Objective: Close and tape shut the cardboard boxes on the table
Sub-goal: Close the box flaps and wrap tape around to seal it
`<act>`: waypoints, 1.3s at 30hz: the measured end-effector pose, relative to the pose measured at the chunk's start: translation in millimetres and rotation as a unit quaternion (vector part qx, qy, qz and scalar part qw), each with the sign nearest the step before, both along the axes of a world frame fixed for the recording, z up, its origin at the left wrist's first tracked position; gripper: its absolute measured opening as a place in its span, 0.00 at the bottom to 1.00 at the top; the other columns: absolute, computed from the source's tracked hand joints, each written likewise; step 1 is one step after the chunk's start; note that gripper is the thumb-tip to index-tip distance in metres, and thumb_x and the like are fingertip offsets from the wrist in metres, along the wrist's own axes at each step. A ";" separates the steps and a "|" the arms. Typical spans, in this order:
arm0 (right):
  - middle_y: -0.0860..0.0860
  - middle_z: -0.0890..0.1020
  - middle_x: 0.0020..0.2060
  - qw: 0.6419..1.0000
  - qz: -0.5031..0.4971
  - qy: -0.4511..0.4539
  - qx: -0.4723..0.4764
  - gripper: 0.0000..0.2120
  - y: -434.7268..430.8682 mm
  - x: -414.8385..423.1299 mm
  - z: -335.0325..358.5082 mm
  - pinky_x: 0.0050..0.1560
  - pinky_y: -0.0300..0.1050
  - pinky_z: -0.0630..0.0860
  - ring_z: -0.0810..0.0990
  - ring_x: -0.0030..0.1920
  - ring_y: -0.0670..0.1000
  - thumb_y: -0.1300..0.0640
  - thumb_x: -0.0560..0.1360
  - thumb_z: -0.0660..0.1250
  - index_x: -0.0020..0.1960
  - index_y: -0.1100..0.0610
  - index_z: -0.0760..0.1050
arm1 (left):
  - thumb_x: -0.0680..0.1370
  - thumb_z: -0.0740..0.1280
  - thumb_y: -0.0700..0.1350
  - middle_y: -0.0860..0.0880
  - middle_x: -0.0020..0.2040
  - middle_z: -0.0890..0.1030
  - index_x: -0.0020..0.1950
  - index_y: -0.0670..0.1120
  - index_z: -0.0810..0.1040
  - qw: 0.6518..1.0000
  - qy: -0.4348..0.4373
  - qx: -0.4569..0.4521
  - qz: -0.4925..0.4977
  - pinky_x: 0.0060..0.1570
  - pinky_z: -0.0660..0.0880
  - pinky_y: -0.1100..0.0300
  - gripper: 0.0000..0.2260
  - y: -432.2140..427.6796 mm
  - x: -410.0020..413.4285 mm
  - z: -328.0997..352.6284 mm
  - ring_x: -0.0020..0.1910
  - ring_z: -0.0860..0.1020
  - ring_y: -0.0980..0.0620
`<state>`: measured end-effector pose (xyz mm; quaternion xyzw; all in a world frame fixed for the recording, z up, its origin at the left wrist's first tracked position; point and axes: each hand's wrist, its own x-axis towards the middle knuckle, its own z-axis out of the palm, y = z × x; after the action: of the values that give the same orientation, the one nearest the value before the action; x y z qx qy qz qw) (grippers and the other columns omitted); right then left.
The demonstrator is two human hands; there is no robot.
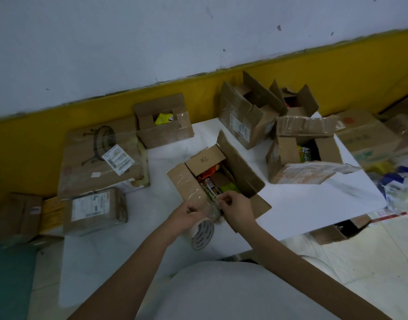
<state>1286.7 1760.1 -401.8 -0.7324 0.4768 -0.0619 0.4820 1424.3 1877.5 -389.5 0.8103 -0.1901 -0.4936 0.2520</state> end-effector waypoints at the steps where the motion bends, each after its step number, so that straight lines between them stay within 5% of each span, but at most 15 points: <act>1: 0.46 0.81 0.41 1.000 0.008 0.011 -0.010 0.05 0.5 1.0 -1.4 0.39 0.32 0.74 0.79 0.42 0.44 0.60 0.78 0.67 0.46 0.51 0.78 | 0.76 0.69 0.53 0.48 0.48 0.78 0.50 0.50 0.75 0.999 0.031 -0.009 0.021 0.40 0.71 0.60 0.09 2.2 1.1 -0.9 0.42 0.76 0.52; 6: 0.46 0.81 0.40 0.989 0.092 0.077 -0.083 0.05 4.6 3.8 -6.8 0.42 0.41 0.77 0.79 0.41 0.46 0.57 0.79 0.65 0.46 0.48 0.76 | 0.77 0.70 0.52 0.43 0.40 0.75 0.45 0.49 0.74 0.978 0.174 -0.037 0.109 0.26 0.66 0.62 0.09 17.4 7.1 -7.3 0.28 0.69 0.50; 11: 0.47 0.80 0.40 0.991 0.100 0.071 -0.054 0.08 -0.2 3.6 -6.5 0.41 0.44 0.78 0.79 0.40 0.47 0.59 0.79 0.63 0.45 0.48 0.74 | 0.78 0.69 0.50 0.46 0.35 0.75 0.47 0.48 0.72 0.969 0.216 -0.048 0.108 0.24 0.65 0.62 0.08 16.5 3.4 -9.6 0.25 0.68 0.51; 16: 0.49 0.81 0.41 0.993 0.097 0.064 -0.022 0.09 -3.5 3.7 -6.2 0.46 0.47 0.81 0.81 0.42 0.49 0.62 0.80 0.62 0.45 0.52 0.76 | 0.81 0.65 0.47 0.44 0.41 0.76 0.50 0.46 0.72 0.959 0.255 -0.045 0.117 0.25 0.62 0.62 0.05 16.7 6.5 -11.7 0.24 0.65 0.51; 21: 0.50 0.81 0.39 0.994 0.095 0.059 0.003 0.12 -3.8 2.8 -4.4 0.47 0.51 0.81 0.81 0.42 0.52 0.66 0.78 0.58 0.43 0.53 0.75 | 0.79 0.68 0.51 0.46 0.42 0.77 0.49 0.48 0.72 0.970 0.226 -0.039 0.076 0.26 0.69 0.61 0.08 12.6 7.0 -6.6 0.28 0.71 0.53; 30: 0.49 0.78 0.40 0.978 0.156 0.137 -0.023 0.08 -10.1 6.9 -5.3 0.44 0.48 0.78 0.79 0.44 0.51 0.61 0.78 0.62 0.43 0.50 0.74 | 0.74 0.72 0.49 0.45 0.47 0.80 0.52 0.47 0.76 0.942 0.308 -0.086 0.099 0.45 0.78 0.55 0.11 8.2 -8.6 -8.8 0.45 0.80 0.48; 32: 0.52 0.80 0.47 0.968 0.181 0.167 -0.050 0.03 -6.3 6.5 -8.4 0.47 0.50 0.79 0.79 0.48 0.54 0.57 0.78 0.63 0.51 0.52 0.74 | 0.77 0.70 0.43 0.44 0.48 0.80 0.52 0.46 0.76 0.944 0.295 -0.091 0.113 0.45 0.78 0.54 0.06 11.1 -11.6 -14.1 0.45 0.80 0.46; 35: 0.55 0.73 0.59 0.962 0.172 0.177 -0.117 0.22 -6.5 6.4 -11.9 0.54 0.51 0.76 0.78 0.55 0.58 0.52 0.75 0.69 0.66 0.57 0.68 | 0.77 0.67 0.36 0.43 0.49 0.79 0.51 0.46 0.76 0.946 0.283 -0.095 0.126 0.40 0.76 0.57 0.06 14.6 -12.9 -17.0 0.45 0.79 0.46; 39: 0.51 0.79 0.47 0.969 0.142 0.133 -0.155 0.04 -3.7 4.0 -7.5 0.45 0.46 0.77 0.78 0.45 0.51 0.54 0.77 0.66 0.49 0.54 0.76 | 0.76 0.67 0.35 0.44 0.48 0.79 0.50 0.46 0.76 0.947 0.274 -0.100 0.136 0.37 0.76 0.57 0.07 11.4 -16.4 -13.3 0.44 0.79 0.46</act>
<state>1290.7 1756.4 -409.2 -0.8600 0.4126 0.0319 0.2986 1408.0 1889.0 -402.7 0.6327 -0.0502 -0.6358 0.4392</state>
